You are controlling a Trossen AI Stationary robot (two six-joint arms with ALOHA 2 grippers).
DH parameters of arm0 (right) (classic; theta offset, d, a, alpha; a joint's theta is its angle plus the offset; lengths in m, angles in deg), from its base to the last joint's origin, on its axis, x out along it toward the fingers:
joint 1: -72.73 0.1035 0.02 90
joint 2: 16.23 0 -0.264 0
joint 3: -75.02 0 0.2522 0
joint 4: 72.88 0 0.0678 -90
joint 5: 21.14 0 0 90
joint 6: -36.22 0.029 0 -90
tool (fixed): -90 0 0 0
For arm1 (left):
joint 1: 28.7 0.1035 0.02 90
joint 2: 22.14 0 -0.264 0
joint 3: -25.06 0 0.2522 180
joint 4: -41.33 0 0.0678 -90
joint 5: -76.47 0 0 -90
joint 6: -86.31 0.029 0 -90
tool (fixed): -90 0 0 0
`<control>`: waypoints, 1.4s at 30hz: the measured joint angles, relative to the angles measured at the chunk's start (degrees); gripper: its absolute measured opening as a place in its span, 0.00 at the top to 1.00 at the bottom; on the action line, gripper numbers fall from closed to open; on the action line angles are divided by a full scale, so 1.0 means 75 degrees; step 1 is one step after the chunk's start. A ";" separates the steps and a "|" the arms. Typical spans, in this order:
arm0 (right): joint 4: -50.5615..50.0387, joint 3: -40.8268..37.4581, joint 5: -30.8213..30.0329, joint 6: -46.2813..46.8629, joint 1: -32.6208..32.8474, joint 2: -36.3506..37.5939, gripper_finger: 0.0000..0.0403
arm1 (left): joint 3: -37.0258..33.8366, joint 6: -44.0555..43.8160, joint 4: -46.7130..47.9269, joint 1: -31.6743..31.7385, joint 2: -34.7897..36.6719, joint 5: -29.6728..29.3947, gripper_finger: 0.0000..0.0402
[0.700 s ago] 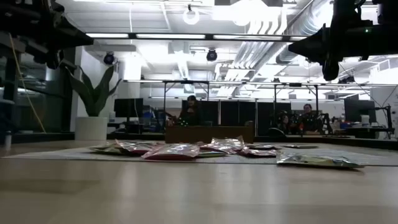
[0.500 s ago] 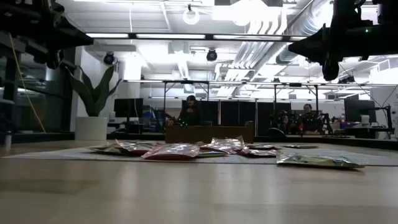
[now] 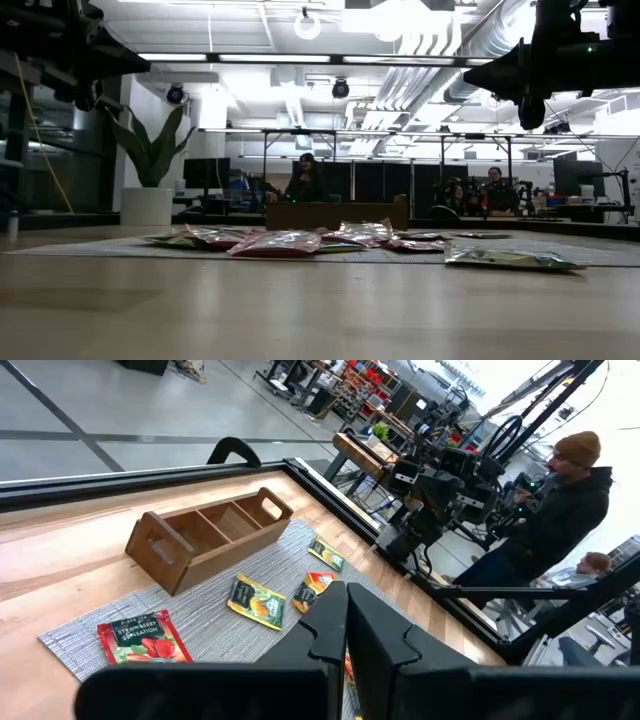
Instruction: Pick & Place Tea
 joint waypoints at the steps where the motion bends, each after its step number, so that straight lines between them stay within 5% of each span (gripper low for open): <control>1: 0.0000 0.0000 0.0001 0.0000 -0.0001 -0.0002 1.00 | 0.0000 0.0000 -0.0002 0.0001 0.0002 0.0000 0.98; 42: 0.0000 0.0000 -0.0001 0.0000 -0.0002 0.0000 1.00 | 0.0000 0.0064 -0.0012 0.0002 0.0000 -0.0257 0.98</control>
